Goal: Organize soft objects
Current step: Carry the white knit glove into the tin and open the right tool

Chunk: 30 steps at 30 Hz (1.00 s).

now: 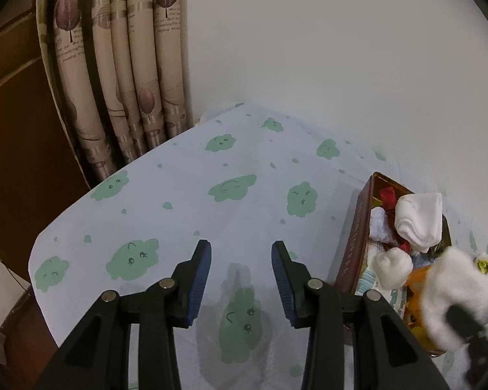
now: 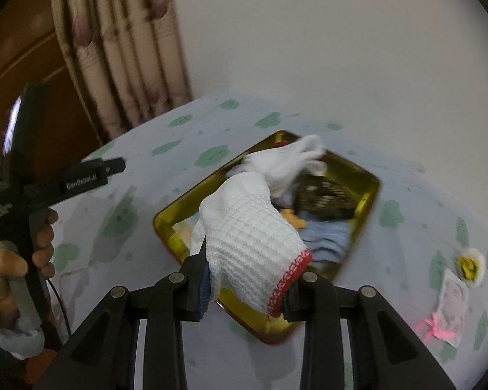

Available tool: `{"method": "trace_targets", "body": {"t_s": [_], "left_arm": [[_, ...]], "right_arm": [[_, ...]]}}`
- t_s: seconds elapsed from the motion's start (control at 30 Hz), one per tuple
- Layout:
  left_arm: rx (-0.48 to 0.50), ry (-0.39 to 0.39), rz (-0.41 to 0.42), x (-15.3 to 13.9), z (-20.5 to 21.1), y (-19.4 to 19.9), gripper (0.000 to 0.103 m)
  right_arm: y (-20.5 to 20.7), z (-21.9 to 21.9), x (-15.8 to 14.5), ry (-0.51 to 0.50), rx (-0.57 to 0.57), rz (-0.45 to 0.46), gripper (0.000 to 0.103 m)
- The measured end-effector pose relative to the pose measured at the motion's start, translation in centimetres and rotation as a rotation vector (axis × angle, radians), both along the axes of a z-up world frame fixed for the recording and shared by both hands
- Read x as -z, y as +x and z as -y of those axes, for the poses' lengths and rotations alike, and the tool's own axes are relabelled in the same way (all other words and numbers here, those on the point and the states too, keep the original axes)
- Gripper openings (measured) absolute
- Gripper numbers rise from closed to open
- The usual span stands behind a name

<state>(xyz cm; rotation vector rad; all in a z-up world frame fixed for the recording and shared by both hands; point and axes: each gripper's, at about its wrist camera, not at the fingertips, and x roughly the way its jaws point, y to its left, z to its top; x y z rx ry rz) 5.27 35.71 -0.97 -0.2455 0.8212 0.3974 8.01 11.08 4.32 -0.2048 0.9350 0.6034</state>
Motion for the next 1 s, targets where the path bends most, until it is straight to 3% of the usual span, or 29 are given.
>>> {"method": "trace_targets", "body": {"t_s": [0.47,0.67,0.77,0.83,1.0], "left_arm": [[-0.017,-0.028,0.012,0.1,-0.3,0.0,0.039],[-0.023,-0.024,0.005,0.2,-0.4,0.0,0.039],[-0.024,-0.033,0.0,0.4,-0.5,0.0,0.039],[-0.025,-0.035,-0.002,0.4,-0.6,0.0,0.039],[-0.029,-0.035,-0.003,0.4,-0.6,0.0,0.039]], "right_arm": [[2.2,-4.1,3.6,-0.036,-0.036,-0.009,0.03],[2.4,-4.6,4.5,-0.053,-0.044,-0.021,0.035],[2.3,-4.4,4.3,-0.051,-0.031,-0.013,0.042],[2.1,-4.3,4.0,-0.053,-0.027,-0.008,0.053],[1.2,-3.7,2.8,-0.047,-0.026,0.012,0.063]]}}
